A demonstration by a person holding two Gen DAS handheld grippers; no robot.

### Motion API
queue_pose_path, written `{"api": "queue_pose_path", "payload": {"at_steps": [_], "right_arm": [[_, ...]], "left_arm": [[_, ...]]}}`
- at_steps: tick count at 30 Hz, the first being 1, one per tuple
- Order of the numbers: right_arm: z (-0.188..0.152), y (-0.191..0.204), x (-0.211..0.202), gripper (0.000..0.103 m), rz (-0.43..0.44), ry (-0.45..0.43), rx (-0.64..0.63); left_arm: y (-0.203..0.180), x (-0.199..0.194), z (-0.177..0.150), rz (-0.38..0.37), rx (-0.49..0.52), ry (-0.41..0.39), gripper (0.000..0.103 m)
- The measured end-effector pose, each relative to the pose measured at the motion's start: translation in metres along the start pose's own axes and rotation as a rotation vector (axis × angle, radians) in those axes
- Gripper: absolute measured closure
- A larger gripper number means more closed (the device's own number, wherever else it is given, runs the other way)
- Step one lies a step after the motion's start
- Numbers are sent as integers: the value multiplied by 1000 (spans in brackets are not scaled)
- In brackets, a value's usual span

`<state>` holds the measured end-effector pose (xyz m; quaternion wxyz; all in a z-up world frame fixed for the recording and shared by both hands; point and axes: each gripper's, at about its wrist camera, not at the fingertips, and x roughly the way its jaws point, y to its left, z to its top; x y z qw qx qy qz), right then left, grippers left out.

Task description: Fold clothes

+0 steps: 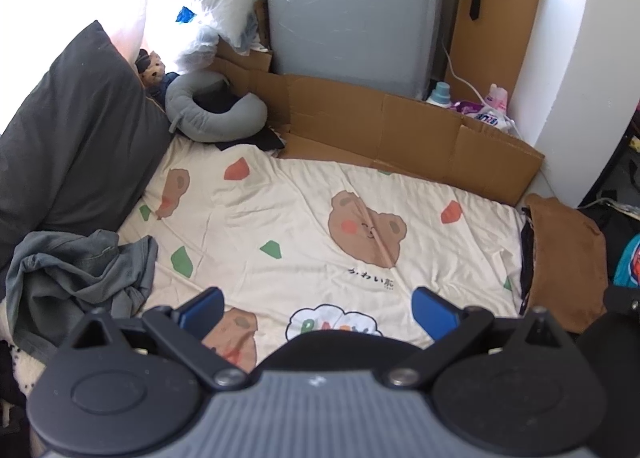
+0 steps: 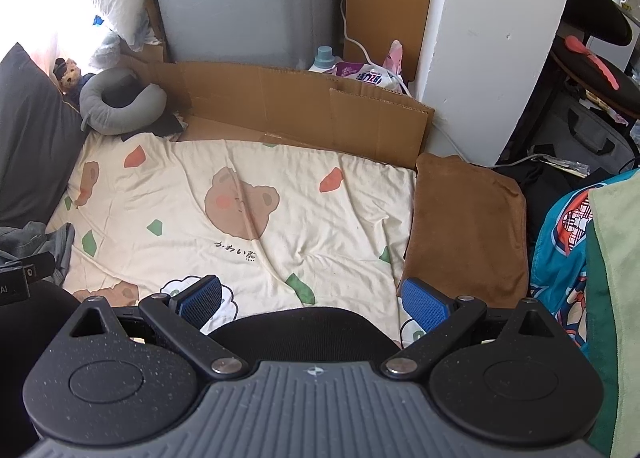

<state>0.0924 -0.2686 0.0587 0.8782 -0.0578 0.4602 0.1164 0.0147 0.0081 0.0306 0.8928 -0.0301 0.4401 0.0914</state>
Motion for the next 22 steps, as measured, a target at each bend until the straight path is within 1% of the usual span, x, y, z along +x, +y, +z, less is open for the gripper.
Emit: {"api": "queue_pose_path", "payload": {"at_steps": [22], "right_arm": [[-1, 4, -1, 3, -19, -12, -26]], "left_arm": [[-4, -2, -3, 12, 12, -1, 5]]}}
